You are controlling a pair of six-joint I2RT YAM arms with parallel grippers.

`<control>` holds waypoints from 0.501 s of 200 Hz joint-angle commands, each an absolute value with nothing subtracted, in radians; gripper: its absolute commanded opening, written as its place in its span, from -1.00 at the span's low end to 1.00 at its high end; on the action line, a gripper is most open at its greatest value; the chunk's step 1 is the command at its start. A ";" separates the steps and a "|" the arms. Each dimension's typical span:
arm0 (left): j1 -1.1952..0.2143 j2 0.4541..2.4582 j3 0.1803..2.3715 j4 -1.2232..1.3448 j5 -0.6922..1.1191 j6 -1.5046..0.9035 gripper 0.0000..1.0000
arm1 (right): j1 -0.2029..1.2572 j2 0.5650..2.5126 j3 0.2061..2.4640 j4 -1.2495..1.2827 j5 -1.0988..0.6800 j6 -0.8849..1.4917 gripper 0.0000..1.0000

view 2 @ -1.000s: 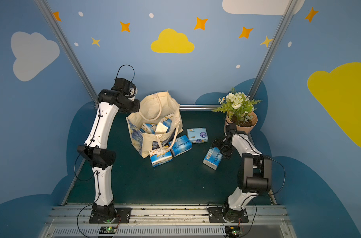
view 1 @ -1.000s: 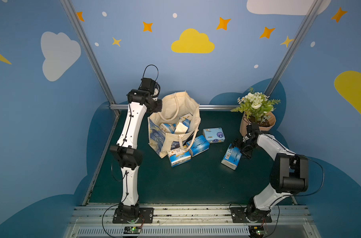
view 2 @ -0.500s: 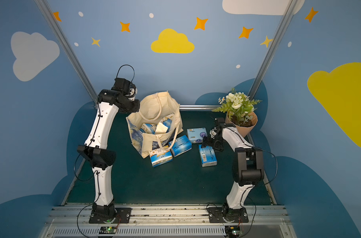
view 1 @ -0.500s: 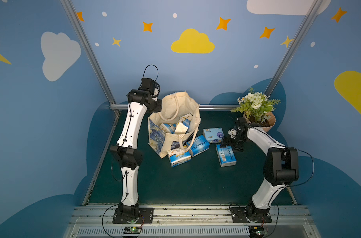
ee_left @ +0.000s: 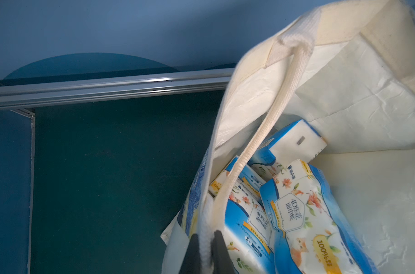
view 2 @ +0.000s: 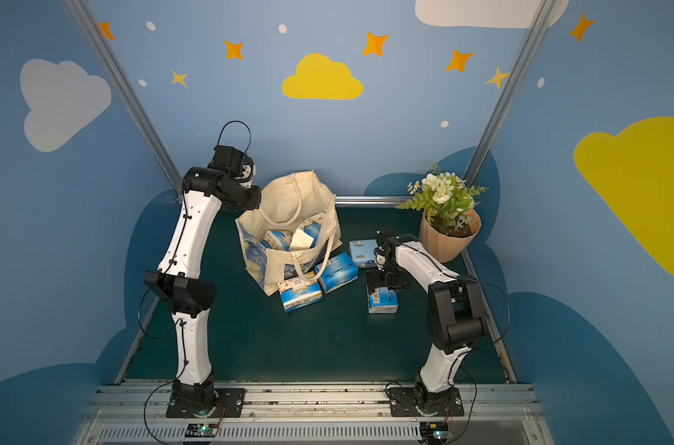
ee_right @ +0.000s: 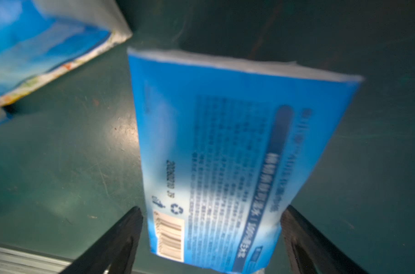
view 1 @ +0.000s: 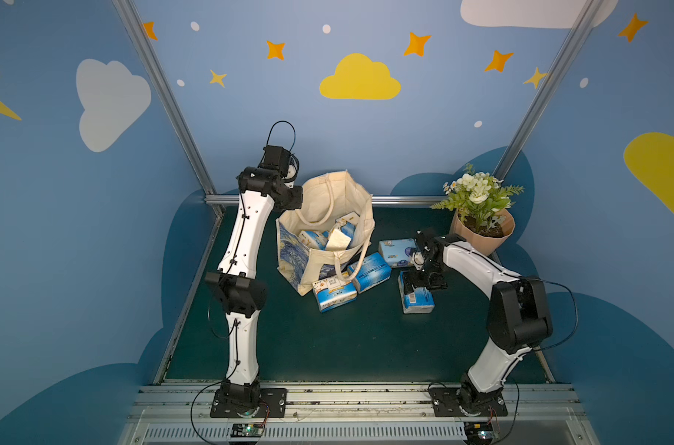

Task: Put tissues into the canvas bag
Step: Pick up the pack of facial tissues from the center of the board.

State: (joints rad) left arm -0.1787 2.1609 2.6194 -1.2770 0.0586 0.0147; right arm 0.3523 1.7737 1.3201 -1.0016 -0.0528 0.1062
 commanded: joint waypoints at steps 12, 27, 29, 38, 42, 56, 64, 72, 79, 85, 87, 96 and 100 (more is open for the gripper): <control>-0.176 2.127 2.612 -1.297 0.035 0.003 -0.81 | 0.380 1.813 1.337 -1.045 0.006 0.147 0.83; -0.176 2.123 2.604 -1.301 0.029 0.005 -0.81 | 0.382 1.835 1.341 -1.052 0.070 0.179 0.83; -0.176 2.122 2.603 -1.301 0.029 0.007 -0.81 | 0.381 1.839 1.342 -1.053 0.076 0.181 0.83; -0.176 2.121 2.599 -1.301 0.028 0.009 -0.81 | 0.383 1.853 1.348 -1.060 0.087 0.188 0.83; -0.176 2.119 2.597 -1.301 0.028 0.010 -0.81 | 0.383 1.859 1.352 -1.064 0.095 0.193 0.83; -0.176 2.117 2.597 -1.302 0.025 0.011 -0.81 | 0.386 1.878 1.361 -1.066 0.109 0.205 0.83; -0.177 2.114 2.595 -1.302 0.023 0.012 -0.81 | 0.387 1.892 1.367 -1.065 0.103 0.207 0.83; -0.175 2.114 2.594 -1.301 0.022 0.015 -0.81 | 0.390 1.905 1.371 -1.063 0.094 0.210 0.83; -0.175 2.113 2.593 -1.299 0.020 0.017 -0.81 | 0.395 1.916 1.376 -1.059 0.088 0.213 0.83; -0.175 2.113 2.592 -1.299 0.019 0.018 -0.81 | 0.400 1.925 1.379 -1.055 0.082 0.212 0.83; -0.175 2.112 2.593 -1.300 0.017 0.020 -0.81 | 0.402 1.928 1.379 -1.053 0.082 0.212 0.83; -0.175 2.113 2.593 -1.301 0.016 0.022 -0.81 | 0.408 1.946 1.387 -1.050 0.076 0.214 0.83; -0.176 2.112 2.593 -1.301 0.014 0.023 -0.81 | 0.408 1.955 1.390 -1.049 0.073 0.216 0.83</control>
